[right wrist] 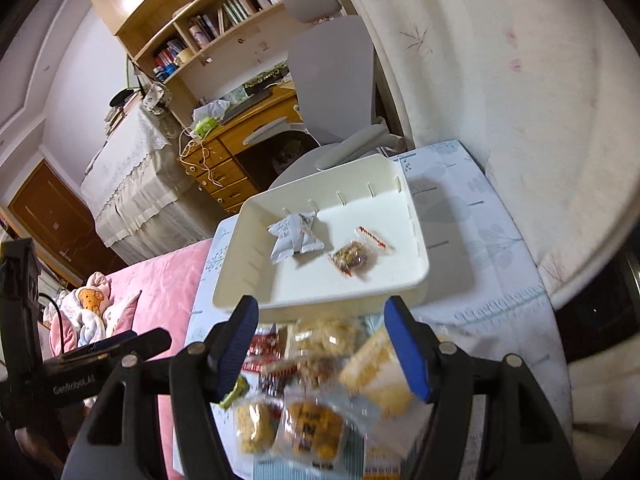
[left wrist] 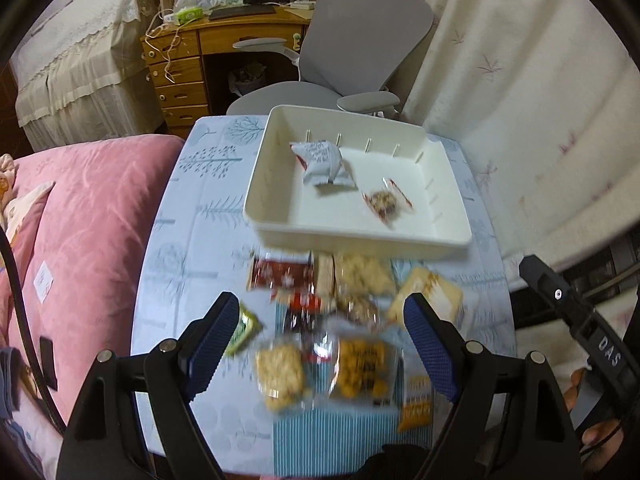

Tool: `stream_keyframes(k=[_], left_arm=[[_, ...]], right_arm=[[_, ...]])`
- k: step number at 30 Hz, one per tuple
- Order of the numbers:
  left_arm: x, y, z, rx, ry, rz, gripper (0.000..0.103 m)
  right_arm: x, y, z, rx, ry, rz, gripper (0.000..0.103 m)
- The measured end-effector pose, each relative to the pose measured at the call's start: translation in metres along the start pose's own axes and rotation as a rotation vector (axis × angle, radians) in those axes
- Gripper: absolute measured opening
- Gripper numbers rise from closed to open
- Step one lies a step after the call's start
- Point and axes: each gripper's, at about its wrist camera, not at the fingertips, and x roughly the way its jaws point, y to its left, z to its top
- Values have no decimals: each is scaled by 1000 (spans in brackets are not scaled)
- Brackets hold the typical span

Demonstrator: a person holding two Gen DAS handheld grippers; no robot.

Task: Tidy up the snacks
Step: 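Move both tools back toward the remaining snacks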

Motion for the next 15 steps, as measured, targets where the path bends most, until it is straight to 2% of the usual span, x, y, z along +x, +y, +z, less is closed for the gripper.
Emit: stream_keyframes(k=[8,15], left_arm=[[-35,12,-78,-68,17,52,84],[-50,25,-121,-92,72,118,84]], right_arm=[[-41,-2,-52,-43,14,14,70],[-49,-7,-90,-57,62,15,70]])
